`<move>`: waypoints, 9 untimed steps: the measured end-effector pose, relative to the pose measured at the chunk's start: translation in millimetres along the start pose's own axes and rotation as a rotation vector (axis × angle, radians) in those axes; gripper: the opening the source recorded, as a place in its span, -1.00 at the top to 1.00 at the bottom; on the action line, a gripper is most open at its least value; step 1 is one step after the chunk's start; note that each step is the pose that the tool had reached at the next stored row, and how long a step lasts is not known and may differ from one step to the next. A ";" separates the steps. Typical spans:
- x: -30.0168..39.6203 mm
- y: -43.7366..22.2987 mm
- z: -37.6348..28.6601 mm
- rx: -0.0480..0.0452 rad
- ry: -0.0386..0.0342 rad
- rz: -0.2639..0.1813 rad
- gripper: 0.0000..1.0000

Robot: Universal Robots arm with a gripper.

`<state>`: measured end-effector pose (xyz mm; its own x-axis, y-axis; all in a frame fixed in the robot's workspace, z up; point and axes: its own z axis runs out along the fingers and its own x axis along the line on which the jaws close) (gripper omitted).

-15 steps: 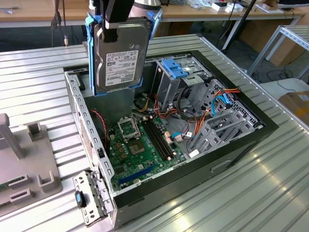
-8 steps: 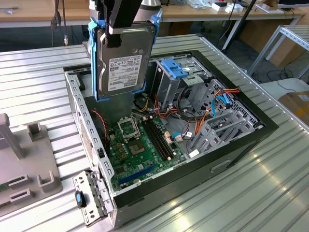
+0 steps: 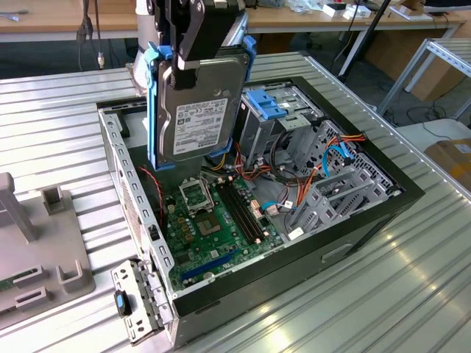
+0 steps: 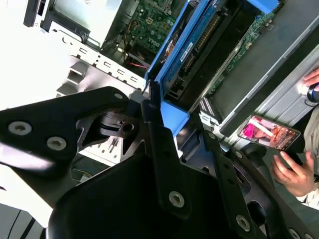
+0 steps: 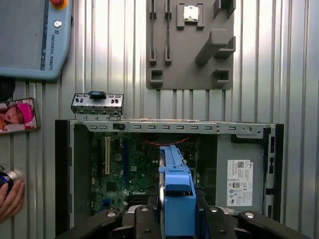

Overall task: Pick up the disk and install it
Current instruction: 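Pick up the disk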

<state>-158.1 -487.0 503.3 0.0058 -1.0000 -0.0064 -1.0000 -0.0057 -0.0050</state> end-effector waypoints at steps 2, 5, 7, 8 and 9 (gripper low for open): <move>7.1 0.0 -0.1 0.0000 0.0000 0.000 0.26; 7.8 0.0 -0.1 0.0000 0.0001 0.000 0.26; 7.8 0.0 -0.1 0.0000 0.0000 0.000 0.26; 7.8 0.0 -0.1 -0.0001 0.0000 0.000 0.26; 7.9 0.0 -0.1 0.0000 0.0000 0.000 0.26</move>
<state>-158.0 -494.8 503.4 0.0057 -1.0000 -0.0064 -1.0000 -0.0057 -0.0050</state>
